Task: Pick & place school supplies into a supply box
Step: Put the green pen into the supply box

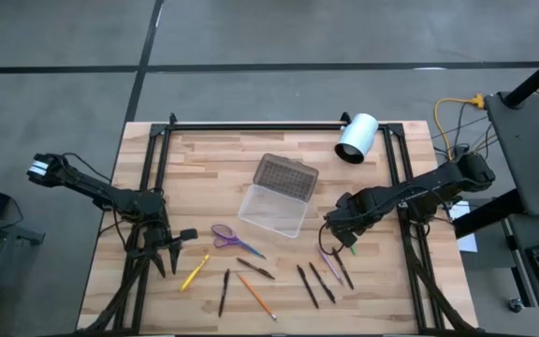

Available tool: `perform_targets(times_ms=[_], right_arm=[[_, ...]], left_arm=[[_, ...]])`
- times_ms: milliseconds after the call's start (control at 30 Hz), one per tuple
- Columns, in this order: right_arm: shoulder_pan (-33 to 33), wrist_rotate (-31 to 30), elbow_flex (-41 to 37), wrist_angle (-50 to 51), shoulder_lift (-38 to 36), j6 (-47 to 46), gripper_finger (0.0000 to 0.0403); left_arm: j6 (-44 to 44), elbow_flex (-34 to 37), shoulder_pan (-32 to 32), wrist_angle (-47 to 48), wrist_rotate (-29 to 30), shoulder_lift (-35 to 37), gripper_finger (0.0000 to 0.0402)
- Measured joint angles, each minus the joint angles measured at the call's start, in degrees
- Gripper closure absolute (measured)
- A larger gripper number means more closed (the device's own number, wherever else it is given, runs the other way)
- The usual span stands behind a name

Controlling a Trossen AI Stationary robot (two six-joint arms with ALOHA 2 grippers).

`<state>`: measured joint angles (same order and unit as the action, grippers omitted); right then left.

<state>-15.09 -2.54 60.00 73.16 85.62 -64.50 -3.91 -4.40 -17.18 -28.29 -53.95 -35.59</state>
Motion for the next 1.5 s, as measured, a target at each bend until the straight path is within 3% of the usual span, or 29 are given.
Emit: perform_targets(times_ms=[200,600,1233,1500], right_arm=[[0.0,1.7,-3.8,-6.2,0.0,0.7,0.033],[0.0,1.0,-8.1,-15.7,0.0,0.2,0.0266],[-0.1,1.3,-14.1,-24.6,0.0,-3.4,0.028],[-1.2,3.8,-13.4,-25.8,6.0,-2.8,0.028]], left_arm=[[0.0,0.0,0.0,0.0,0.0,0.0,0.0297],[0.0,0.0,0.0,0.0,0.0,0.0,0.0297],[0.0,0.0,0.0,0.0,0.0,0.0,0.0297],[0.0,0.0,0.0,0.0,0.0,0.0,0.0297]])
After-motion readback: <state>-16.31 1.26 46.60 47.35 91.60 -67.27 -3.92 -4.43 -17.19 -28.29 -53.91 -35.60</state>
